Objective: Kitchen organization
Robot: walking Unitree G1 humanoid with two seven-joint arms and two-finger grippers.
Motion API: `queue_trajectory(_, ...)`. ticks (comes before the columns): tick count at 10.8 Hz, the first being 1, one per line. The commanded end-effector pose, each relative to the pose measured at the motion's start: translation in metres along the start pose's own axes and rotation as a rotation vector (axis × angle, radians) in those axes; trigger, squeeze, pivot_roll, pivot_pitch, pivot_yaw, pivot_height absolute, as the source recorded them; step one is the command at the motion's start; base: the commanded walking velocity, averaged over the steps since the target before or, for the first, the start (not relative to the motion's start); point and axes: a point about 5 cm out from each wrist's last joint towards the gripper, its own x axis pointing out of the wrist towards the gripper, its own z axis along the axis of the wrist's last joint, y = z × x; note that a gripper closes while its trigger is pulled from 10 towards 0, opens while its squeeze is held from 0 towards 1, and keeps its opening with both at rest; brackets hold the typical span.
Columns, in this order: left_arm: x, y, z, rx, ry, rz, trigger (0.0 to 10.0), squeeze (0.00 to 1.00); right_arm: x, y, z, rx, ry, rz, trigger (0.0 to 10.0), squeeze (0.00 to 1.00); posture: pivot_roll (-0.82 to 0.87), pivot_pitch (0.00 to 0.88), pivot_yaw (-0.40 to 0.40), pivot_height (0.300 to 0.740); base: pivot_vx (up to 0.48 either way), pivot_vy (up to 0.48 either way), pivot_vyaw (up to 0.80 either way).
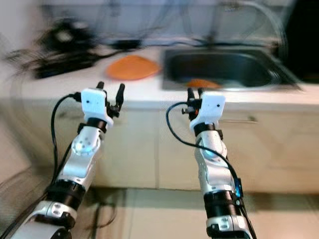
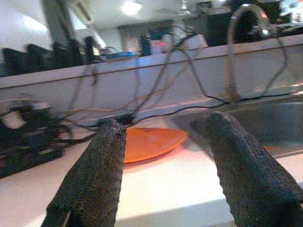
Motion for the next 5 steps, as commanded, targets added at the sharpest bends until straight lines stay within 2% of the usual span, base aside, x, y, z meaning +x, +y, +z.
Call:
queue_trajectory(1,0.002,0.0017,0.0035,0.005,-0.011,0.005,10.0,0.0,0.0046,0.0034,0.0088,0.005,-0.032,0.012,10.0,0.0,0.02,0.007,0.059,0.728,0.364,0.0,0.0)
queue_trajectory(5,0.0024,0.0021,0.0048,0.004,-0.018,0.01,10.0,0.0,0.0051,0.0052,0.0108,-0.008,-0.047,0.024,10.0,0.0,0.02,0.002,0.058,0.728,0.397,0.0,0.0)
